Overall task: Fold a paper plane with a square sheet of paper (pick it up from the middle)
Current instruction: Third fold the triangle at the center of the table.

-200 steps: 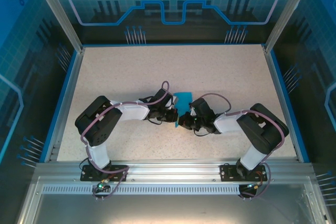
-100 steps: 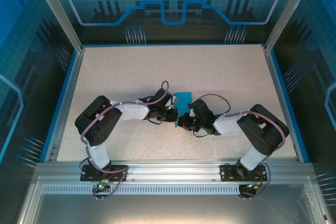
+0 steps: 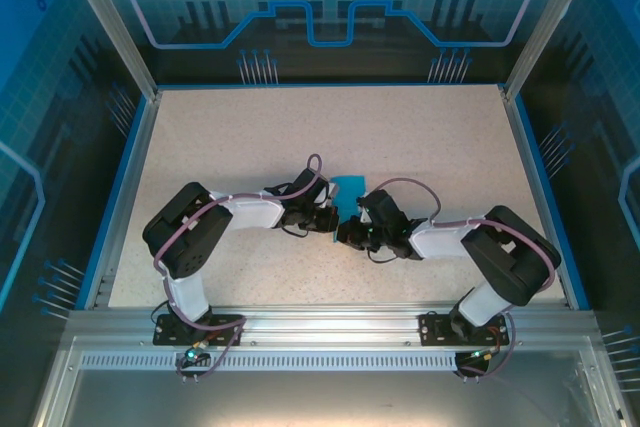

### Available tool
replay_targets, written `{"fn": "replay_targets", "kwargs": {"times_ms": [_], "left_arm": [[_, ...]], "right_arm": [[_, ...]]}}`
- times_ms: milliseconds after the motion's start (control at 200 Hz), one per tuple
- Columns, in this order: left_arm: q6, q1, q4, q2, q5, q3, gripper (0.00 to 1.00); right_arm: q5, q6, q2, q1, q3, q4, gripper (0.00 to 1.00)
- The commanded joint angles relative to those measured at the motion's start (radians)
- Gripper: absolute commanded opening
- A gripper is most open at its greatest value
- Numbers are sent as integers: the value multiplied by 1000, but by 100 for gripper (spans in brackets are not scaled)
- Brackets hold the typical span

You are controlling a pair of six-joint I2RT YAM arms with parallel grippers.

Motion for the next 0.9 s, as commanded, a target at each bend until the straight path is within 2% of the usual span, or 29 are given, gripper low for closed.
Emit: {"fn": "replay_targets", "kwargs": {"times_ms": [0, 315, 425, 500, 570, 655, 745, 895], "left_arm": [[-16, 13, -56, 27, -21, -29, 0], [-21, 13, -54, 18, -19, -36, 0], [-21, 13, -55, 14, -20, -40, 0], [-24, 13, -56, 8, -21, -43, 0], [-28, 13, -56, 1, -21, -47, 0], [-28, 13, -57, -7, -21, -49, 0], [-29, 13, -55, -15, -22, -49, 0], [-29, 13, -62, -14, -23, -41, 0]], "right_arm": [[3, -3, 4, 24, -5, 1, 9], [24, 8, 153, 23, 16, 11, 8], [44, -4, 106, 25, 16, -51, 9], [98, -35, 21, 13, 29, -196, 10], [116, -66, -57, -32, 26, -263, 11], [69, -101, -99, -128, 15, -277, 13], [-20, -147, -75, -207, 37, -265, 15], [-86, -192, -15, -246, 117, -259, 15]]}}
